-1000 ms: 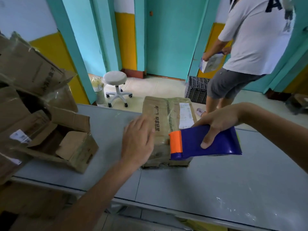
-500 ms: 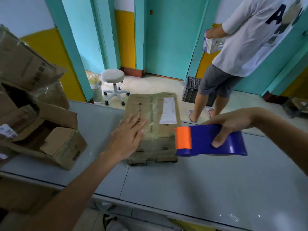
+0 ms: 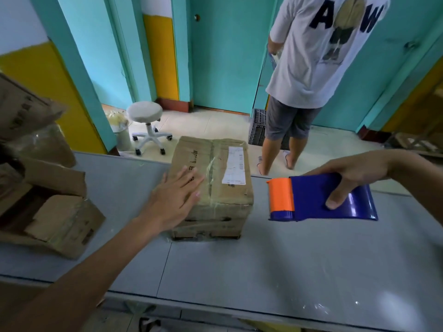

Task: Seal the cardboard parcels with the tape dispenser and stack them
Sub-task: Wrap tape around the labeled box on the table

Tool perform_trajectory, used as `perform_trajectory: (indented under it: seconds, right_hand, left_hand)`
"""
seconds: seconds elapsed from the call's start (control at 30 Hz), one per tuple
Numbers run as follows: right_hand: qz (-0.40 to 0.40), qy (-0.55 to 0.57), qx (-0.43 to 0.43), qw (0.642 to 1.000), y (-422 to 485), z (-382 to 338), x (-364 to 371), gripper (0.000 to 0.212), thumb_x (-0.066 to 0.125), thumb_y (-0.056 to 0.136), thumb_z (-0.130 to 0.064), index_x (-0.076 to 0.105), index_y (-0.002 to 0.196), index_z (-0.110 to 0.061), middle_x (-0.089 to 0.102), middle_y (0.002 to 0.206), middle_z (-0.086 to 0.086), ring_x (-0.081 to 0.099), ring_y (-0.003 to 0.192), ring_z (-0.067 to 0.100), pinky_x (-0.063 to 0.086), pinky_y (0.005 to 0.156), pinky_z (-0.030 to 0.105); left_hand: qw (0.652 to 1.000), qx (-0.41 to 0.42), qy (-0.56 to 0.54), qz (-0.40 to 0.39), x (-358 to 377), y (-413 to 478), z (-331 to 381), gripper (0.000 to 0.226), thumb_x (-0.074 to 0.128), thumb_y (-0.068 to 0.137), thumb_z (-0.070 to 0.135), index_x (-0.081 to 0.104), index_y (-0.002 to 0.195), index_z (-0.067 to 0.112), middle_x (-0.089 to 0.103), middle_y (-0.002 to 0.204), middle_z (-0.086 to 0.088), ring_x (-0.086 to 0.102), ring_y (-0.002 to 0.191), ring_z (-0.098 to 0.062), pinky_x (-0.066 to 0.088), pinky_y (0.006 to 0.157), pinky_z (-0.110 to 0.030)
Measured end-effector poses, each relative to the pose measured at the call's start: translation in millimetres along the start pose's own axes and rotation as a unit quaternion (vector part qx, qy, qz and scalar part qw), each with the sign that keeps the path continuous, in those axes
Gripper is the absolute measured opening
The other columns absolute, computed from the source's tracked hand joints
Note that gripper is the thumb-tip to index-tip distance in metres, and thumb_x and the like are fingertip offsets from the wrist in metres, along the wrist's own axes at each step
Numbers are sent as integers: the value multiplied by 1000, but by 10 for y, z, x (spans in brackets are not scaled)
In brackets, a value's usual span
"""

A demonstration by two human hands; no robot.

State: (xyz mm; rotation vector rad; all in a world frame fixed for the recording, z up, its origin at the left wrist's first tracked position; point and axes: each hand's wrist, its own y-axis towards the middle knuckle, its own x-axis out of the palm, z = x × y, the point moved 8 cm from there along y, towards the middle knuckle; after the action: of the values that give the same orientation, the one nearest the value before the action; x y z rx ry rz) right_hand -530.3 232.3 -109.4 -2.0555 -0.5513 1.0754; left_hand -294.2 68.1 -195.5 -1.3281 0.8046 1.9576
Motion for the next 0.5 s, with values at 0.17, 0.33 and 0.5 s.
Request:
perform_trajectory:
  seconds: [0.17,0.33,0.5]
  right_hand:
    - [-15,-17,-22,999,-63,-91,-132,63,71,65,-34,50,125,-31,68,106,-9,65,99,16,53,88,34]
    - [-29,-19,-6,999,58,-45,-163,64,72,65,-33,50,126,-30,68,107,-7,65,99,16,54,88,34]
    - [-33,-11,43,998,422,187,-58,71,75,59,-34,49,125,-29,67,110,-7,64,103,18,55,87,32]
  left_hand:
    - [998,-14,-51,14,-7,-14,-21,84,-13,76,74,20,144,37,11,149,21,-3,137,5,3,112,-29]
    - [998,-28,-48,31,-31,-28,-32,89,-12,75,76,30,143,35,19,150,18,0,137,6,11,115,-33]
    - [999,-22,-8,25,-42,-28,6,82,11,75,75,28,144,34,17,151,17,-1,136,5,12,113,-31]
